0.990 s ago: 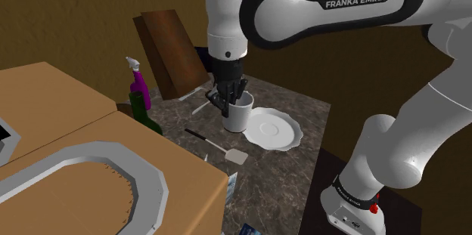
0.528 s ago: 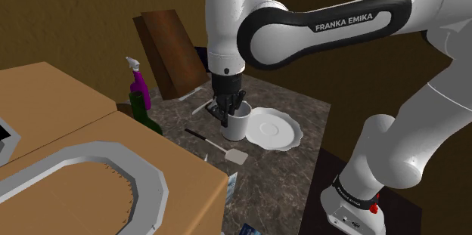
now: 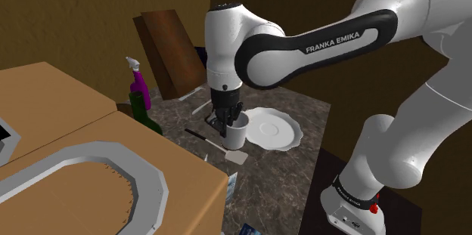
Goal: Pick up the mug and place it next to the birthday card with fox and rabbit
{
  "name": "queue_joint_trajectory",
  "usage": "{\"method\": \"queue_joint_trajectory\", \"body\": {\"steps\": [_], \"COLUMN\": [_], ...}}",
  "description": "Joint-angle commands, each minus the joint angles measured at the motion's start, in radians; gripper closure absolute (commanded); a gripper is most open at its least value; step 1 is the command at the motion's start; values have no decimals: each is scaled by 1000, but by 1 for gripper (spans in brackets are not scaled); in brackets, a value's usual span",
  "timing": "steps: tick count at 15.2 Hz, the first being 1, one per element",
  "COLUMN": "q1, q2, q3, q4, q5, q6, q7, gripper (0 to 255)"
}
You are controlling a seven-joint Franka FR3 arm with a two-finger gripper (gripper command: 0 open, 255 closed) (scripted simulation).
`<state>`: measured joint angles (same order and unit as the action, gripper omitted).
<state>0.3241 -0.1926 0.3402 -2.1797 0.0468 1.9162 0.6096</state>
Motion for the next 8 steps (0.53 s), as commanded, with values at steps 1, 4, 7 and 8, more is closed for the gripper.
{"method": "queue_joint_trajectory", "body": {"steps": [1,4,7,8], "q1": [0,0,0,0], "q2": [6,20,36,42], "q3": [1,4,7,8], "q4": [-24,-52,-78,-87], "q5": [-1,-5,-9,-11], "q6": [31,72,113,127], "q7": [1,5,9,11], "gripper": [255,255,255,255]}}
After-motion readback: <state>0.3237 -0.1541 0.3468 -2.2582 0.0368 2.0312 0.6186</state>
